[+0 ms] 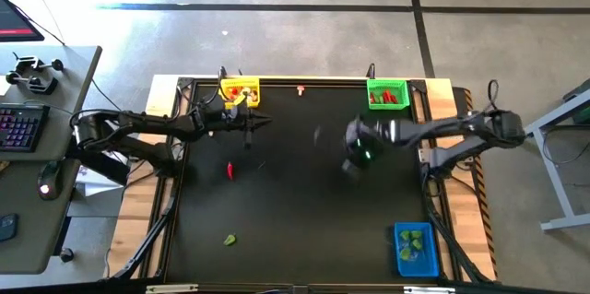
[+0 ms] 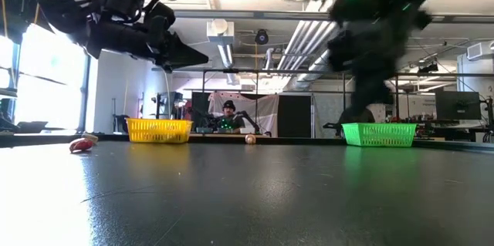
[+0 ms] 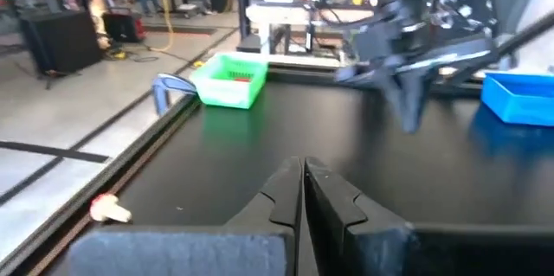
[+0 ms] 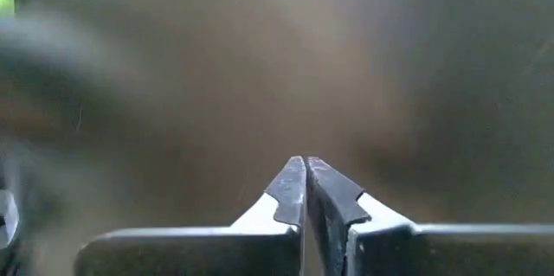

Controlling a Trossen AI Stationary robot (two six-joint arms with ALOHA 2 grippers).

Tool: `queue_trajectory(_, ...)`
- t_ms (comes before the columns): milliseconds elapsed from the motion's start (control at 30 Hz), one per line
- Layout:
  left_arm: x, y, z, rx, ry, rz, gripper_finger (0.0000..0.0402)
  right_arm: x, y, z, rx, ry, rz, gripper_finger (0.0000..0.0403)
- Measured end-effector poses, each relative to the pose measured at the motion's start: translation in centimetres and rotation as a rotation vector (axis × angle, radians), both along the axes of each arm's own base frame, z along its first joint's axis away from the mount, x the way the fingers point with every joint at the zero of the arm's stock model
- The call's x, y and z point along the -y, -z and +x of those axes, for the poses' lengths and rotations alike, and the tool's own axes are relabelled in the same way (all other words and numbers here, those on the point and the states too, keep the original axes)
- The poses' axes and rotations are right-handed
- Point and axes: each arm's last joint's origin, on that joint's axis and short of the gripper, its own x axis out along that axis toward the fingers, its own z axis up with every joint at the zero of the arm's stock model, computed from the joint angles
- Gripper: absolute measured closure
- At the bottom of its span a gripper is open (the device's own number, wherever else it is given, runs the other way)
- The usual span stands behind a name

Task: Sort produce into baskets
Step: Put the brown mushroom into the yellow bin

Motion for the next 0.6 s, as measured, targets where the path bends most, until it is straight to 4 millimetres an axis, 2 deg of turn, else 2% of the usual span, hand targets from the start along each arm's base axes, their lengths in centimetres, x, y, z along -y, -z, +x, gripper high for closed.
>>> queue_trajectory(133,-0.8,-0.1,-0.4,0.008,-0.038,-0.007,0.0401,5.3,1.2,1.3,0.114,0.046,-0.121,0.0399)
queue_trajectory(300,-1.4,-0.2,-0.7,0.014,-0.067,0.006,0.0401,10.9,2.1,4.2,0.178,0.068,-0.235,0.0402)
queue_trajectory(433,-2.0,-0.2,-1.0,0.016,-0.093,0.008,0.0401,15.1,2.4,6.4,0.170,0.063,-0.297,0.0402)
queue_trajectory(600,-2.5,-0.2,-1.3,0.010,-0.122,0.020,0.0401,19.3,2.0,8.9,0.070,-0.016,-0.323,0.0402)
